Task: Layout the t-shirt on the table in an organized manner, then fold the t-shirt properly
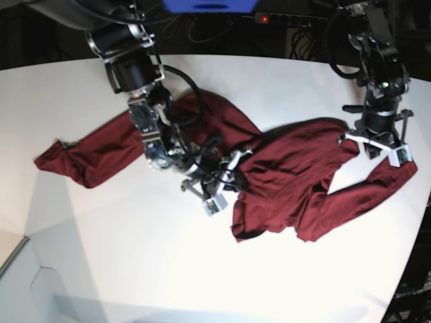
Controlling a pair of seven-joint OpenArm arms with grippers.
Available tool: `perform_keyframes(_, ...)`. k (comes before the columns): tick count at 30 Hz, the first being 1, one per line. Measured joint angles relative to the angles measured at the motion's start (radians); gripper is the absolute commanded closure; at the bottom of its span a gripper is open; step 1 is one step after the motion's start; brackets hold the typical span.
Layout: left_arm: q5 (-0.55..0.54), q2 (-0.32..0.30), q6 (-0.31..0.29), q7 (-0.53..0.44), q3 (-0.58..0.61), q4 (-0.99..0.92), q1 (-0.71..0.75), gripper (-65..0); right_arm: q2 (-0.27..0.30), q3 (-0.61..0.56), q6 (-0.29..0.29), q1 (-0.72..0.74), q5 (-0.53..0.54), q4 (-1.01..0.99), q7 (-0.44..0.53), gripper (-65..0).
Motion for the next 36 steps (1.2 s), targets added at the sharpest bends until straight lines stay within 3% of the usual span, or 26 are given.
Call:
perform_keyframes(7,-0.006,0.003,0.000,0.002,0.001,0.005,0.000,0.0,0.001,0.071,0.005,-0.101,0.001,0.364,0.002,0.0)
perform_keyframes(18,-0.006,0.002,0.000,0.003,0.004,0.032,-0.006,0.0,-0.003,0.123,0.005,-0.191,-0.003,0.606,-0.062,0.0)
perform_keyframes(25,-0.005,-0.002,0.000,-0.002,0.004,0.032,-0.008,0.0,-0.026,0.175,0.005,-0.146,-0.010,0.670,-0.113,0.0)
perform_keyframes(30,-0.003,0.002,0.000,0.003,0.016,0.032,-0.066,-0.1,-0.032,0.171,0.005,-0.091,-0.002,0.674,-0.098,0.0)
perform_keyframes(33,-0.002,0.000,0.007,-0.002,0.091,0.032,-0.112,-0.2,-0.061,0.174,0.005,-0.093,-0.003,0.673,-0.105,0.0)
perform_keyframes(36,-0.008,0.016,0.000,0.019,0.179,0.032,-0.134,-4.9,-0.065,0.167,0.005,-0.091,-0.002,0.673,-0.100,0.0)
